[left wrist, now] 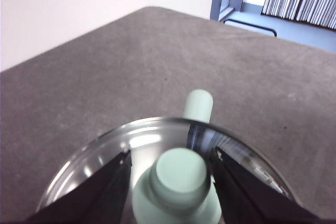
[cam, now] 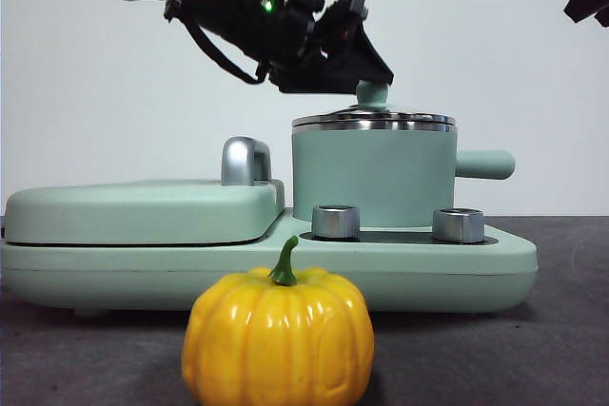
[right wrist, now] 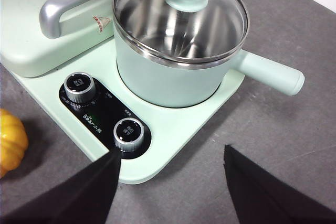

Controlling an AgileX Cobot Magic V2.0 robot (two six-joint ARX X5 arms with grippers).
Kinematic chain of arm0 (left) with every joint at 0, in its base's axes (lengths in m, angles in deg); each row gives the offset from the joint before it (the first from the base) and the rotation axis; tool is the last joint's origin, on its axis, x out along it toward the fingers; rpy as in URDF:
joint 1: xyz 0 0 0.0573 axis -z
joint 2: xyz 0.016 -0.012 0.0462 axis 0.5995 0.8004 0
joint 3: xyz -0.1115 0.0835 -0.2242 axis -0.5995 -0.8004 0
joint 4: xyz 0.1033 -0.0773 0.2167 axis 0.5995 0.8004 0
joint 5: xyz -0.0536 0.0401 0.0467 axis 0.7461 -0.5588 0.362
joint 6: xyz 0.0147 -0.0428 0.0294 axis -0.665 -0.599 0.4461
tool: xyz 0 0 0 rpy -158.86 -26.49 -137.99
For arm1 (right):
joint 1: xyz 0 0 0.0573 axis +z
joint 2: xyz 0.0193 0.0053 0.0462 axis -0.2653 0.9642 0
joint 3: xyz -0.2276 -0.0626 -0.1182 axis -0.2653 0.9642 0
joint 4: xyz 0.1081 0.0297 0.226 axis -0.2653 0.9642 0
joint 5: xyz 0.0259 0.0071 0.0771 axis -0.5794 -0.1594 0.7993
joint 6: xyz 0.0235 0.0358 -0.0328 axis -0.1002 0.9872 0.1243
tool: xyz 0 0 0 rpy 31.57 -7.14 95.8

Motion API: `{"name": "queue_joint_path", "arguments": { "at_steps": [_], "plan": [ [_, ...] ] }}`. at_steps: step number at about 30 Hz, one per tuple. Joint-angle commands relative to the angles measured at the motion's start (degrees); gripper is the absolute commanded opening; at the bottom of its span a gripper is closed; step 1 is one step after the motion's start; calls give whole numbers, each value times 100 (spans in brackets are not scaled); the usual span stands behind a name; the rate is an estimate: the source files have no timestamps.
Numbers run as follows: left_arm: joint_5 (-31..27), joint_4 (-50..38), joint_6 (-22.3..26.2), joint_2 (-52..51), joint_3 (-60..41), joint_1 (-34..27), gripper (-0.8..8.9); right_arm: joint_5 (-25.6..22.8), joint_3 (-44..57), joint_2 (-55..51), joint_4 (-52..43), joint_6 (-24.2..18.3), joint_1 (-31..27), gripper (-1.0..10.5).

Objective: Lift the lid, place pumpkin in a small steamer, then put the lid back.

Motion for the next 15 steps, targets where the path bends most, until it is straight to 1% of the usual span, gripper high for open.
{"name": "queue_joint_path", "arguments": {
  "at_steps": [1, 15],
  "plan": [
    [-17, -59, 57, 166, 122, 55, 248, 9, -107, 52, -92, 59, 31, 311],
    [-20, -42, 55, 247, 122, 55, 245, 9, -107, 122, -221, 61, 31, 311]
  ]
}}
